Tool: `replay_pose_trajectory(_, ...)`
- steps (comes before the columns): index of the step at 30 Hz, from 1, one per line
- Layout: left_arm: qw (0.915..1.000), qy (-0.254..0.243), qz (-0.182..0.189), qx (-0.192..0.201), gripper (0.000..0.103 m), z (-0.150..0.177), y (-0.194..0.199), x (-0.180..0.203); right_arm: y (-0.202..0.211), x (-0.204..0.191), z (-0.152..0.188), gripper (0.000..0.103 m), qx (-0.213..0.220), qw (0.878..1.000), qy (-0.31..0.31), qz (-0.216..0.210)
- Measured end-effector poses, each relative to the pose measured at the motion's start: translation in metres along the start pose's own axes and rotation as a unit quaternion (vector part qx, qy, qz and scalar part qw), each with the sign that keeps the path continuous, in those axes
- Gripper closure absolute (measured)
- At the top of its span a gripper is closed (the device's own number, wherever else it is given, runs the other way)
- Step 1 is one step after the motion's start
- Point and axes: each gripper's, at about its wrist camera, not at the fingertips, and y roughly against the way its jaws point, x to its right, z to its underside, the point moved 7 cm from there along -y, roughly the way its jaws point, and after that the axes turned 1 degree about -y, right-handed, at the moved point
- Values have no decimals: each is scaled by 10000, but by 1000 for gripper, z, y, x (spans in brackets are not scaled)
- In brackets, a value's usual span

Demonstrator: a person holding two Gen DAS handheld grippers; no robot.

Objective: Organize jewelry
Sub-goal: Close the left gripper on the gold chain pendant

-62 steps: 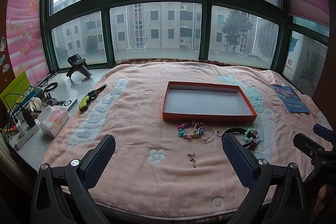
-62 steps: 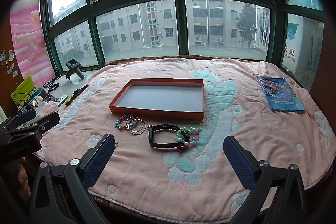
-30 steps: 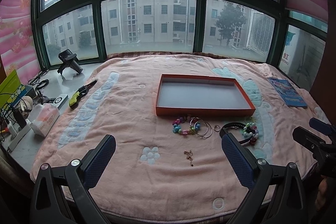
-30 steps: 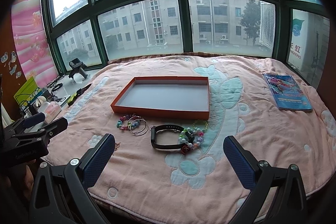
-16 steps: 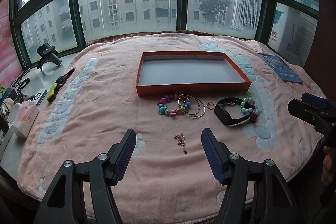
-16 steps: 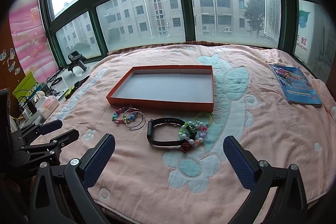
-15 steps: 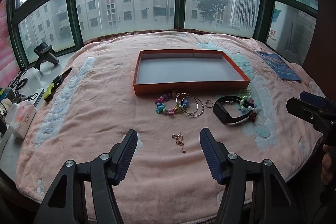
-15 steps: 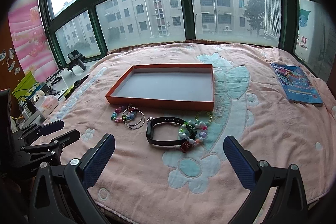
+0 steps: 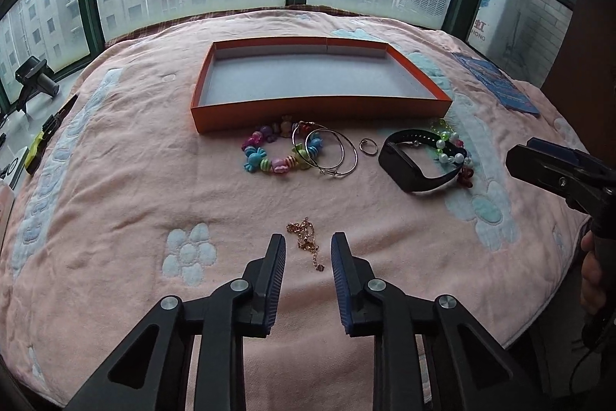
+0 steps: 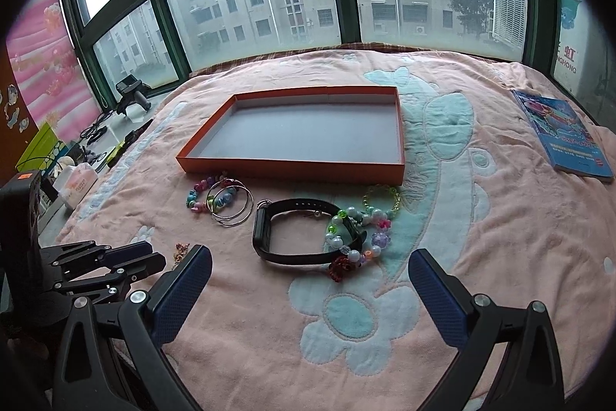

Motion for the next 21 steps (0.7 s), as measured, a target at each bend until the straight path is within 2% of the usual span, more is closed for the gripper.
replay_pose_trajectory(13,9997,-104,3,-209,85,-2,-30,1,-17,-1,-4,0,-75,9999,88,-49)
replay_pose_trajectory(17,9997,-185,-47,-177,90,-2,-34,2,-22,0,-4,0,-120,9999,75,-70)
replay_pose_trajectory(21,9994,-288,-108,-148,91,-2,-35,5,-24,2,-5,0,-134,9998,27,-120)
